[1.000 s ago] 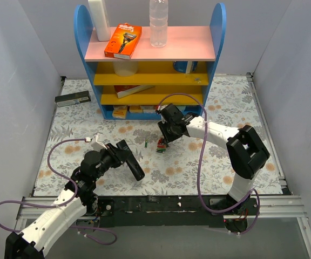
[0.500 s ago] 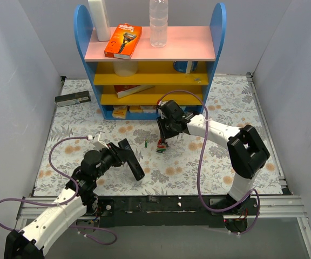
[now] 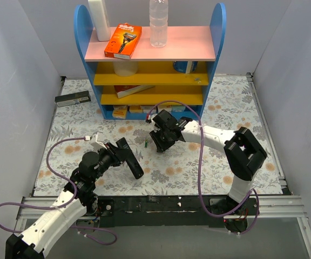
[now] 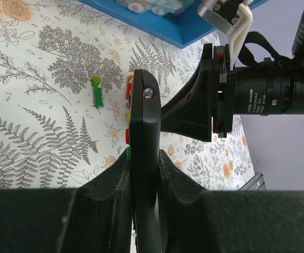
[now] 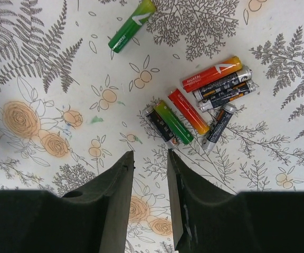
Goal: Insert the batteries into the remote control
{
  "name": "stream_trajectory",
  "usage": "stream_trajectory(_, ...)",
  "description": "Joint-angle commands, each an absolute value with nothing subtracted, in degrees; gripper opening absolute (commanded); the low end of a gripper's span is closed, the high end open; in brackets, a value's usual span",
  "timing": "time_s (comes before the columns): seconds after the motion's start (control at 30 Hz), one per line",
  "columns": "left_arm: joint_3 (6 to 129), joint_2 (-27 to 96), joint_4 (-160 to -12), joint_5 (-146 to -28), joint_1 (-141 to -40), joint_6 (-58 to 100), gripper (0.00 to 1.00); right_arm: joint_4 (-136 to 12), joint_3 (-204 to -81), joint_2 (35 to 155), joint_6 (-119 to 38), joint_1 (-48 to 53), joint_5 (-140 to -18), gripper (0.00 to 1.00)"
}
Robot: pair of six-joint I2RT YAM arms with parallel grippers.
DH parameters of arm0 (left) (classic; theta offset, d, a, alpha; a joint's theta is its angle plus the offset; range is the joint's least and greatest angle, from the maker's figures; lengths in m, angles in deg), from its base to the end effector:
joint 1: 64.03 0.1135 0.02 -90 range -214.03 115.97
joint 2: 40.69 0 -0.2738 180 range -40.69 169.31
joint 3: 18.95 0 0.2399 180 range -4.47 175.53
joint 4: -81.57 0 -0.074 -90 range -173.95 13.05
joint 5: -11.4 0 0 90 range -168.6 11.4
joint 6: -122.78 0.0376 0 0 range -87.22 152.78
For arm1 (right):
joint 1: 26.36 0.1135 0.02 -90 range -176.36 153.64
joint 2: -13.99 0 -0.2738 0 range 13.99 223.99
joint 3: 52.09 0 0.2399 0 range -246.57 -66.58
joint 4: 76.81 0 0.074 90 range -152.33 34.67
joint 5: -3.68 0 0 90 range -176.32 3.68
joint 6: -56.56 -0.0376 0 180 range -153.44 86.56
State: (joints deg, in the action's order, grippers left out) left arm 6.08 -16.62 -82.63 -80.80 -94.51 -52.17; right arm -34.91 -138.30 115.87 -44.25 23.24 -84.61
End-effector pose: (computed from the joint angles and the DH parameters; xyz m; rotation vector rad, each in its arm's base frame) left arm 0.1007 -0.0610 0.2006 -0.9290 1.8724 -1.3811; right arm 0.2371 0.2804 0.2225 -0.8861 2.4824 0.4196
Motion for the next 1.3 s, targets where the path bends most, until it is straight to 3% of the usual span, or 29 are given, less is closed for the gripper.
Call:
stream_trajectory(0.0, 5.6, -17.7, -82.2, -79.3, -94.4, -53.0, 0.00, -33.9, -138.5, 116.7, -40.5, 23.7, -84.5, 0.39)
stream_trajectory(0.97, 7.3, -15.6, -82.3, -77.6, -94.4, -50.2, 0.00, -32.4, -148.2, 125.7, -34.1, 24.8, -83.2, 0.39)
stream_trajectory(1.23, 7.6, -15.4, -82.0, -77.4, -94.4, -50.1, 0.00, -32.0, -148.6, 126.5, -33.6, 25.2, -82.7, 0.34)
stream_trajectory(1.27, 7.6, -15.6, -82.0, -77.4, -94.4, -50.1, 0.00, -32.1, -148.7, 126.6, -33.6, 25.3, -82.5, 0.28)
